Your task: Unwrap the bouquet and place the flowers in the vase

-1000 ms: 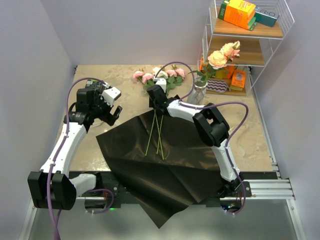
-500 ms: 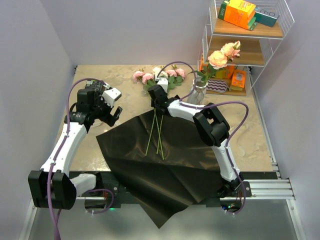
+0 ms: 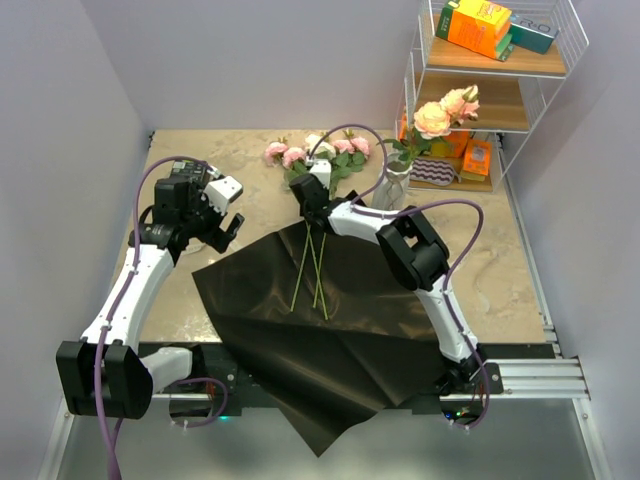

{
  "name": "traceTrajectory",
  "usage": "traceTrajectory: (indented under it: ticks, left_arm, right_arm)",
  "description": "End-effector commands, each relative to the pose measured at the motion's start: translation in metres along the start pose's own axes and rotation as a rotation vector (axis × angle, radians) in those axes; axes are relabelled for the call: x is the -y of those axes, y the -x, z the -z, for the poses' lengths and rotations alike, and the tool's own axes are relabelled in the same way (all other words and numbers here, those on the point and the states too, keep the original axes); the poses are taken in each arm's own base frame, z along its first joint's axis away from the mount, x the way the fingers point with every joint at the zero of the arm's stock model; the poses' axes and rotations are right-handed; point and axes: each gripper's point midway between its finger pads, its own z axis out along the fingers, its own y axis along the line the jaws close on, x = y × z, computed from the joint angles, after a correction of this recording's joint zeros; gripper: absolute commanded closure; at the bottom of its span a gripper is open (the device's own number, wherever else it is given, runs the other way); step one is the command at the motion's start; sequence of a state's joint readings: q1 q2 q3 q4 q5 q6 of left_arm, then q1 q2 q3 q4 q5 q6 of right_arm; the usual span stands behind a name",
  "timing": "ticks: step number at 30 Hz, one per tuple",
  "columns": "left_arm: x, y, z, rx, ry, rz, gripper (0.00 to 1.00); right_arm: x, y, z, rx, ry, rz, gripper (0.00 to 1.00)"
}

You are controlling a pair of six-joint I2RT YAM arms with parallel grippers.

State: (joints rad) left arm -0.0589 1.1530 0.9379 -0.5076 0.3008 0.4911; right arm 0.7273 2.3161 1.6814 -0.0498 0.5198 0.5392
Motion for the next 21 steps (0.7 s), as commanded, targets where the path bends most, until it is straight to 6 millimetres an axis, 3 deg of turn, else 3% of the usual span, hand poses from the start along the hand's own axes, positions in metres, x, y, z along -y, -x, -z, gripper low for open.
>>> traceTrajectory:
  ticks: [1, 6, 13, 20, 21]
  left_arm:
    - [-0.007, 0.005, -0.001, 0.024, 0.026, -0.018, 0.04]
    - [-0.006, 0.003, -0.002, 0.022, 0.023, -0.014, 0.04]
    - [-0.004, 0.004, -0.001, 0.028, 0.014, -0.003, 0.04]
    - [-0.001, 0.004, 0.0, 0.028, 0.005, 0.003, 0.04]
    - [-0.001, 0.003, 0.0, 0.028, 0.005, 0.004, 0.04]
  right_arm:
    - [-0.003, 0.009, 0.004, 0.028, -0.028, -0.024, 0.69]
    - [-0.001, 0.018, 0.011, 0.055, -0.034, -0.027, 0.83]
    - [-0.005, 0.04, 0.037, 0.121, -0.015, -0.002, 1.0]
    - [-0.014, 0.088, 0.08, 0.236, 0.049, -0.023, 1.0]
    - [-0.02, 0.103, 0.096, 0.269, 0.078, -0.044, 1.0]
